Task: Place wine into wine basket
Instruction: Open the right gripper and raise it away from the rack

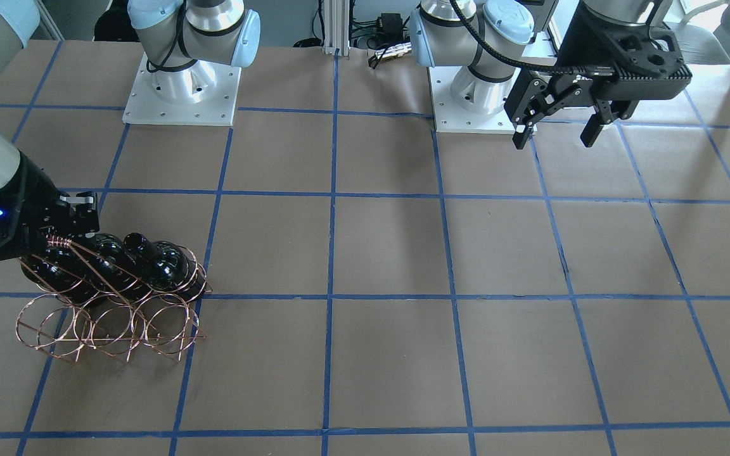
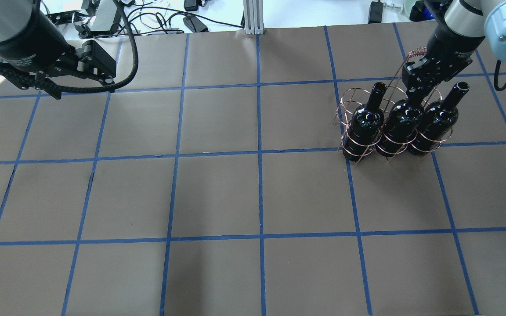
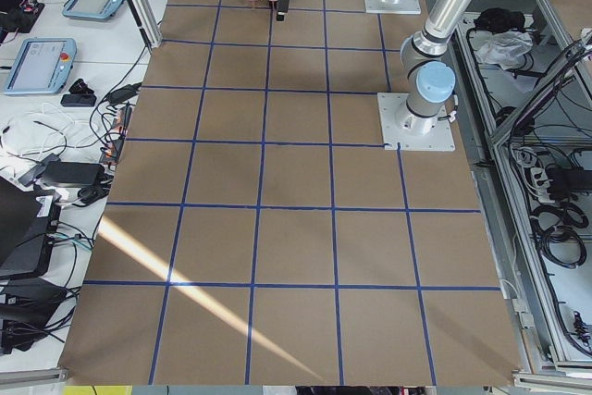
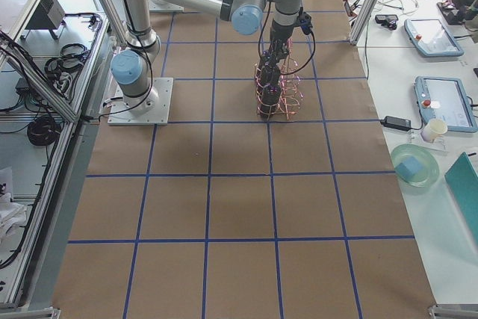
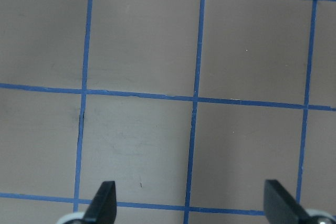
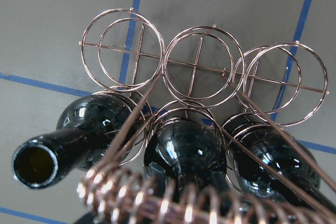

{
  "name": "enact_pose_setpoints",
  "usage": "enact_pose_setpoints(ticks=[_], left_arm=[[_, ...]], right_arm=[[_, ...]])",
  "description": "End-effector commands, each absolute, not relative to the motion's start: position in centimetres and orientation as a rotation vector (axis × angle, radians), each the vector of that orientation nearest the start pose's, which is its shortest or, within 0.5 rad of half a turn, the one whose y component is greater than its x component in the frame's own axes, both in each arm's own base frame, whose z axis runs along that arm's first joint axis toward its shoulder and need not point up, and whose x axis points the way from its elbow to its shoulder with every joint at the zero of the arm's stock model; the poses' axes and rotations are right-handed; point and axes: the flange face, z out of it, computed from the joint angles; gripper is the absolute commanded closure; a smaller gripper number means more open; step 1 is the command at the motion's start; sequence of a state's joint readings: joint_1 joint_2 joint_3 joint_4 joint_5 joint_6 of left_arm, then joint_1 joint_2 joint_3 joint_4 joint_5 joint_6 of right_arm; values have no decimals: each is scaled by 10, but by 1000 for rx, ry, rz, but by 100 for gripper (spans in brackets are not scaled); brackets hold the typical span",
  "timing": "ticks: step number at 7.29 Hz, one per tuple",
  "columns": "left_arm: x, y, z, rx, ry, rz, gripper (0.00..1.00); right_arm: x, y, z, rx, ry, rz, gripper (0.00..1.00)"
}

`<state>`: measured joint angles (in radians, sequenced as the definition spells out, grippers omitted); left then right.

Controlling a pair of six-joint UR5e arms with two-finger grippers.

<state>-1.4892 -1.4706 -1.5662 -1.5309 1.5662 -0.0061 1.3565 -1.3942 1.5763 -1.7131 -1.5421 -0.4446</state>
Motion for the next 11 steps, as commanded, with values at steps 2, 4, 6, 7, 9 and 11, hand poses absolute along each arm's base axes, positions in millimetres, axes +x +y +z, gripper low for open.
enact_pose_setpoints(ticks=[2,4,6,7,9,11], left_arm=[[-95,-470,543,-139,3129,-226,0],[-95,-469,543,-139,3130,-224,0],[-95,-469,543,-139,3128,-221,0],[-95,-469,543,-139,3128,-221,0],[-95,-469,543,-139,3128,-224,0],[-95,-469,543,-139,3128,-221,0]], right_arm=[[20,-569,428,-400,3167,35,0],[108,-552,514,-446,3190,-122,0],[161,-510,542,-382,3159,-157,0],[186,-502,543,-366,3139,-167,0],[176,-507,545,-359,3159,-177,0],[181,-508,545,-303,3083,-174,0]])
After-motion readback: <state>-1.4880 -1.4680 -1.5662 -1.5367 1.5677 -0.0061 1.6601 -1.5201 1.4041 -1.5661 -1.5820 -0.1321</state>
